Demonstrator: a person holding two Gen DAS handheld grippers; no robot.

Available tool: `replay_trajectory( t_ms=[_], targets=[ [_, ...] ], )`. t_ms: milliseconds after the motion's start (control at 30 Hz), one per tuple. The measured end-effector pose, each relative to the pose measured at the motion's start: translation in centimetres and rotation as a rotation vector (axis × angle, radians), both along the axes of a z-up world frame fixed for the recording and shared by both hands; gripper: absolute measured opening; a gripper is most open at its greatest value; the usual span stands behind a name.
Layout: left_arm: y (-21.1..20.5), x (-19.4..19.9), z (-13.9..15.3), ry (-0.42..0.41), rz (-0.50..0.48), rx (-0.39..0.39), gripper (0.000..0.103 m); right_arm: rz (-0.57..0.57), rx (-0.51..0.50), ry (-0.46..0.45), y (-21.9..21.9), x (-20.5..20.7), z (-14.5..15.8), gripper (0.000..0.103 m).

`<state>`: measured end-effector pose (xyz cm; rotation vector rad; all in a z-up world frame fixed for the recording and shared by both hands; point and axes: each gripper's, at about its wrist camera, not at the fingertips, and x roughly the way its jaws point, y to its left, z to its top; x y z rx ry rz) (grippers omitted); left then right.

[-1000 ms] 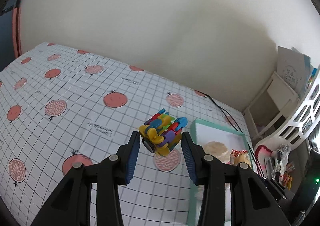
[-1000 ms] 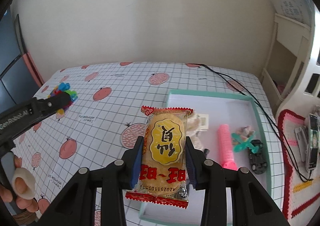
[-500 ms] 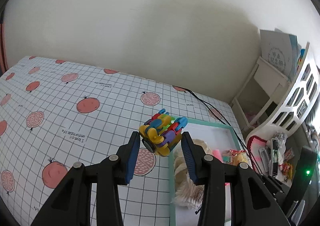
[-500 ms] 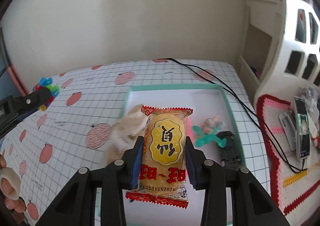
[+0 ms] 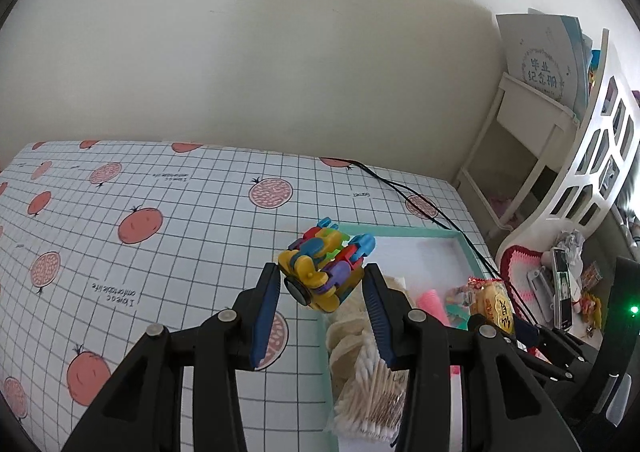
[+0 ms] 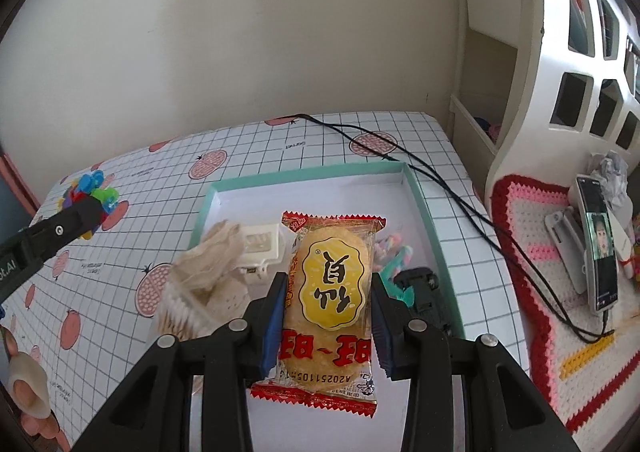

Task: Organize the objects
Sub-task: 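Carry the block toy and snack pack over the teal tray, then lower the block toy into the tray and open the left tool while the right tool releases the snack pack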

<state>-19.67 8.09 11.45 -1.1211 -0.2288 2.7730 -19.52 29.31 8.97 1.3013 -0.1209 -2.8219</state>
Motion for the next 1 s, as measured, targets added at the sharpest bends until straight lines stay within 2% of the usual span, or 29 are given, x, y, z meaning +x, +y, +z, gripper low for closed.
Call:
replay_trajectory(
  t_ms=[400,700,1000],
  targets=[
    [1.4,-4.2,-2.4,-0.016,-0.061,0.037,0.044,-0.002,-0.011,0.017,0.7,-2.8,-0.8,0.041],
    [2.2,-7.4,-5.7,-0.062,-0.093,0.017,0.044,-0.005,0.009,0.021,1.1,-6.1,-1.0,0.041],
    [2.3,-9.3,-7.3,-0.081,-0.106,0.019,0.044,-0.002,0.032,0.001,1.1,-9.1,-2.0,0.041]
  ],
)
